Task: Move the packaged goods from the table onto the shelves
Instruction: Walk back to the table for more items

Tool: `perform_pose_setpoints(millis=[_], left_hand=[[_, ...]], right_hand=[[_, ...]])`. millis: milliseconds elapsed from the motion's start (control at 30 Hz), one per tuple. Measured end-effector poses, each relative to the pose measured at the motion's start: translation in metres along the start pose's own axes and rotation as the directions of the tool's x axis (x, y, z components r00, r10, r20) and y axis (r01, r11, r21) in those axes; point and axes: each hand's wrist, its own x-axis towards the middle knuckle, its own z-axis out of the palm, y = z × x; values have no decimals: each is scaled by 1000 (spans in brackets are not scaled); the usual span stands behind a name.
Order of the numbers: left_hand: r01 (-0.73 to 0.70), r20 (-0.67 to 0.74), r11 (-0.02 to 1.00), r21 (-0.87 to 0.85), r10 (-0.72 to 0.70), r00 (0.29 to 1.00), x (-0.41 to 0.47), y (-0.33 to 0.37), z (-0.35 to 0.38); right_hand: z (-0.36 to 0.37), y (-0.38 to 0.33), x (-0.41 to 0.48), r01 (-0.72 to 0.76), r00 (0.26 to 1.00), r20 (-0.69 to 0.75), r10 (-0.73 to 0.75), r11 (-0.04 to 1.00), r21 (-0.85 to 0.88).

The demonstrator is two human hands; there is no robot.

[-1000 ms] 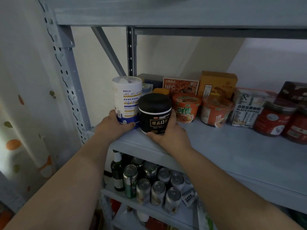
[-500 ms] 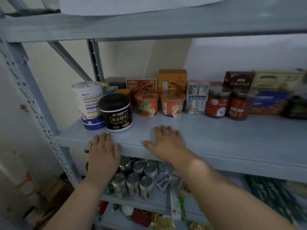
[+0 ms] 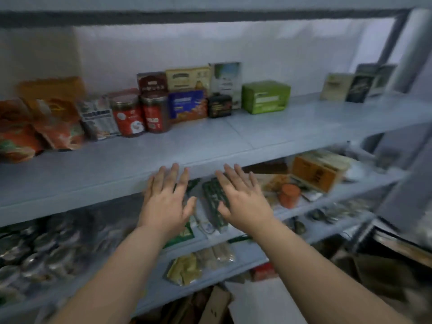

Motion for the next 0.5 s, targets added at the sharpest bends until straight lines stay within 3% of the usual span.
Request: perform_pose_setpoints(millis=[133,233,333,500], left_hand=[[-226,34,972,-69,228,973,23,124,16],[-381,40,915,-133,389,920,28,217,26],[-535,70,821,-200,557,828,25,305,37],[-742,79,608,-282,786,613,1,436,58]], right_hand=[[-18,91,-86,-198,980,-34,196,979,-55],[-30,145,-157,-381,924,-60,377,922,-65],[-36,187,-232,-559,828,-97,552,825,-79],[-41,226,-347,-790,612,-141,778,611,-53]])
